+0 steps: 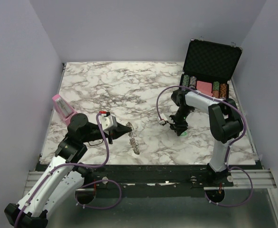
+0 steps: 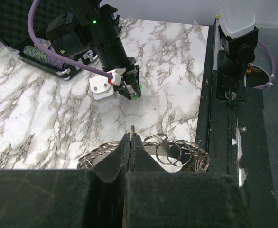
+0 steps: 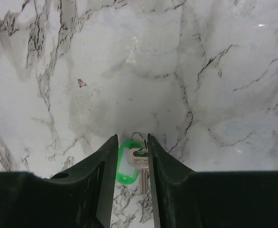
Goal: Put the keys on the keyring
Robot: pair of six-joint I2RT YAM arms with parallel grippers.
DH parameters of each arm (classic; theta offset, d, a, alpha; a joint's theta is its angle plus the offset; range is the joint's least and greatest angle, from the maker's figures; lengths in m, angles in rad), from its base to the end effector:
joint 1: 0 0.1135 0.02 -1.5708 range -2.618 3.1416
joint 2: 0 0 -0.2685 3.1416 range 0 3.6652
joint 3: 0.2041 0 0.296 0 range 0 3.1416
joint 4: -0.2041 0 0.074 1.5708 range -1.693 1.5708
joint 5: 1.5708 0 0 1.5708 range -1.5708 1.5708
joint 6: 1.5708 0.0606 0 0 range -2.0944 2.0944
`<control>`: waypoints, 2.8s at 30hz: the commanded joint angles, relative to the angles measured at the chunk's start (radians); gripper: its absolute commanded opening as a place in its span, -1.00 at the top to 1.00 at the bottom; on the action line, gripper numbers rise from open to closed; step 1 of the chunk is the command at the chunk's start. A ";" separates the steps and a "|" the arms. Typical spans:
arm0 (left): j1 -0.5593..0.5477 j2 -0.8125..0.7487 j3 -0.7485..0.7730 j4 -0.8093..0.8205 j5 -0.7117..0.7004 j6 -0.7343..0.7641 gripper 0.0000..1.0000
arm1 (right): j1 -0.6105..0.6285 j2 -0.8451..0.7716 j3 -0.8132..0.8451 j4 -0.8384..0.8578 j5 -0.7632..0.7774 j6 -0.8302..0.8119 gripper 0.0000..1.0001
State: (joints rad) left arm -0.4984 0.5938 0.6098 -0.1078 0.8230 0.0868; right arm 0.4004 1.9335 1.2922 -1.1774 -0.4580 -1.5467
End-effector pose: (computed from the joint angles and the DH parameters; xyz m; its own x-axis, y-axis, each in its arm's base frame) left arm 0.1553 -0.1351 0.3178 0.0036 0.0652 -0.9979 0.9697 0.2436 0.0194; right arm 0.3137 0.1619 0.1148 0.2281 -0.8771 -0.4226 -0.8985 -0.3568 0.2556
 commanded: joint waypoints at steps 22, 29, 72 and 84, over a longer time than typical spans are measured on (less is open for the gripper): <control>0.004 -0.015 0.038 0.017 0.010 0.014 1.00 | 0.009 -0.013 -0.004 -0.025 0.022 0.014 0.55; 0.003 -0.017 0.038 0.019 0.010 0.014 1.00 | 0.009 -0.018 0.002 -0.034 0.021 0.016 0.70; -0.037 -0.087 -0.039 0.109 -0.047 -0.136 1.00 | -0.221 -0.507 -0.156 0.303 -0.289 0.824 0.99; -0.037 -0.135 -0.054 0.000 -0.068 -0.044 1.00 | -0.215 -0.336 -0.140 0.245 0.066 0.746 0.99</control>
State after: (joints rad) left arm -0.5323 0.4858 0.5476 -0.0845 0.7795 -0.0093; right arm 0.1509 1.4563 1.1229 -0.9104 -0.5415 -0.7761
